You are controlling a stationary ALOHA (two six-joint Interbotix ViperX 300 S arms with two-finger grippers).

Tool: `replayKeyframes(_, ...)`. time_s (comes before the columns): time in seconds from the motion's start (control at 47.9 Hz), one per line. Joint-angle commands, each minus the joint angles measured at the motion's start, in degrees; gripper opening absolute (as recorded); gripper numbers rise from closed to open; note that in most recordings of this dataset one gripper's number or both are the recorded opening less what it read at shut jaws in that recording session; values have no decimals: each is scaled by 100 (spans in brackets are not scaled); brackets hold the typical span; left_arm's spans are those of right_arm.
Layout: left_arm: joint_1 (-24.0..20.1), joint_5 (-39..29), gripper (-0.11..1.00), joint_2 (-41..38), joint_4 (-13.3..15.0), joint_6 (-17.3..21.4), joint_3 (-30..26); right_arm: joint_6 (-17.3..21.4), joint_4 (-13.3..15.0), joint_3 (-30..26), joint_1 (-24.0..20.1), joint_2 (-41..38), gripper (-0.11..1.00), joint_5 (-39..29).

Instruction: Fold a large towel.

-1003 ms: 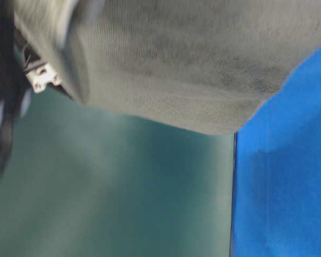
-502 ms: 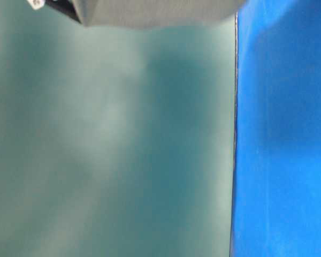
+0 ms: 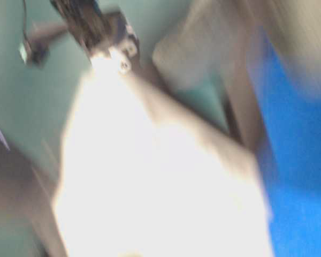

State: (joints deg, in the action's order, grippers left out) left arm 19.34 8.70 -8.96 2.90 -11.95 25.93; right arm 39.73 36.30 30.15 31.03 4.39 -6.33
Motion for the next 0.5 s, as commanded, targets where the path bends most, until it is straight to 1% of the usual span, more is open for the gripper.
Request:
replayKeyframes(0.0,167,185,2,519,-44,-360,580,-18,35,-580,-97,-413,1,0)
replayKeyframes(0.084,176,290,2,694,-35,-483,958,-26,70,-853,-193,-756,1,-62)
replayKeyframes(0.188,167,396,2,729,-35,-519,1169,-35,185,-949,-220,-949,1,-88)
replayKeyframes(0.481,-149,457,3,475,-62,-448,967,-26,729,-888,-316,-1002,1,62)
